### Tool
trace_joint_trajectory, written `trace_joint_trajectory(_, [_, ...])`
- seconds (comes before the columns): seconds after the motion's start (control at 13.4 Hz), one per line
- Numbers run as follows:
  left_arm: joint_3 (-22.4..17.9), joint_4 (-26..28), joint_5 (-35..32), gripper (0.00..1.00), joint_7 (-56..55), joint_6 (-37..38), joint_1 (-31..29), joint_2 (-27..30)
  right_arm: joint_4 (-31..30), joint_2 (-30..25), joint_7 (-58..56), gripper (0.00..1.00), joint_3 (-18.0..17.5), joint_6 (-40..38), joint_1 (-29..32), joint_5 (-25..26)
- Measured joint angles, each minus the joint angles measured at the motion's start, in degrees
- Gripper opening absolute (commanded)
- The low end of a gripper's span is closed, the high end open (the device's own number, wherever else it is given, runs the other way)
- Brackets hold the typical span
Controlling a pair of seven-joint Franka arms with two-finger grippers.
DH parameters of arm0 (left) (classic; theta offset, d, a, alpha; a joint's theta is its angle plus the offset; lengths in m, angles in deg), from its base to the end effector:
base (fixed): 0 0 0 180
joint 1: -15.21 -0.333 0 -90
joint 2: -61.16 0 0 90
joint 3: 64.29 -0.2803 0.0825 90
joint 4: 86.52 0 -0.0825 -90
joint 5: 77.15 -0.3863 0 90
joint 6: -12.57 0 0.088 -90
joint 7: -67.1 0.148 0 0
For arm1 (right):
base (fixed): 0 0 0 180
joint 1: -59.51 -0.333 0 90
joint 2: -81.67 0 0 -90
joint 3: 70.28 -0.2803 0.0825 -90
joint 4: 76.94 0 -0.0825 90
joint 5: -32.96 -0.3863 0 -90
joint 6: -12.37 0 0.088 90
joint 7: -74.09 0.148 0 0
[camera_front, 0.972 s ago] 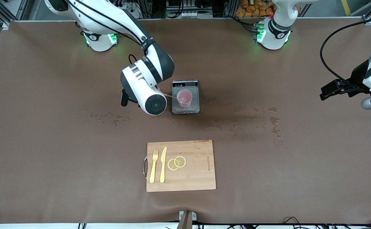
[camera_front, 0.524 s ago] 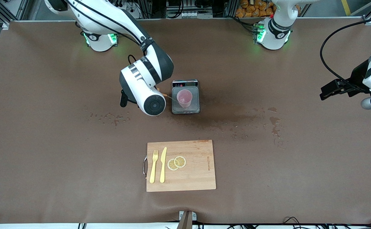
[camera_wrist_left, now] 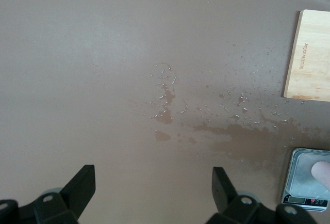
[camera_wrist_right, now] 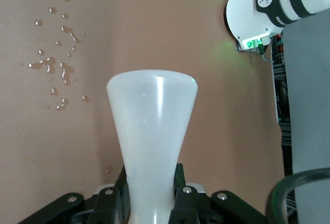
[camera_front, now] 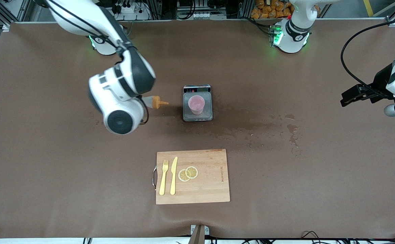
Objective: Add sauce to pink cup with both arms
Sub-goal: 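Carry the bottle back toward its starting spot with the right gripper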
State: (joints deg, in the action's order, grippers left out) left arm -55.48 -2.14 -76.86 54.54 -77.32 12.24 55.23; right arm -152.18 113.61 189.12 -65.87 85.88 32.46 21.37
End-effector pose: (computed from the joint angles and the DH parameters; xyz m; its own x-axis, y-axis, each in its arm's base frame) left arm 0.5817 -0.0565 0.5357 0.9930 0.1177 -0.0105 0.1179 -0.9928 0.0191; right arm 0.5415 0.2694 0.3227 -0.0140 -0.9954 0.0948 -0.8243 0.0652 0.5623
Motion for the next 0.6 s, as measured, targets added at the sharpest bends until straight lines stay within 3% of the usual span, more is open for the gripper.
trace_joint_trajectory(0.22, [0.0, 0.0, 0.0, 1.00, 0.0, 0.0, 0.0, 0.0, 0.0, -1.3, -6.8, 0.36, 0.0, -2.0, 3.5, -1.4])
trace_joint_trajectory(0.6, [0.0, 0.0, 0.0, 1.00, 0.0, 0.0, 0.0, 0.0, 0.0, -3.0, -20.1, 0.37, 0.2, -5.4, 13.7, -7.9])
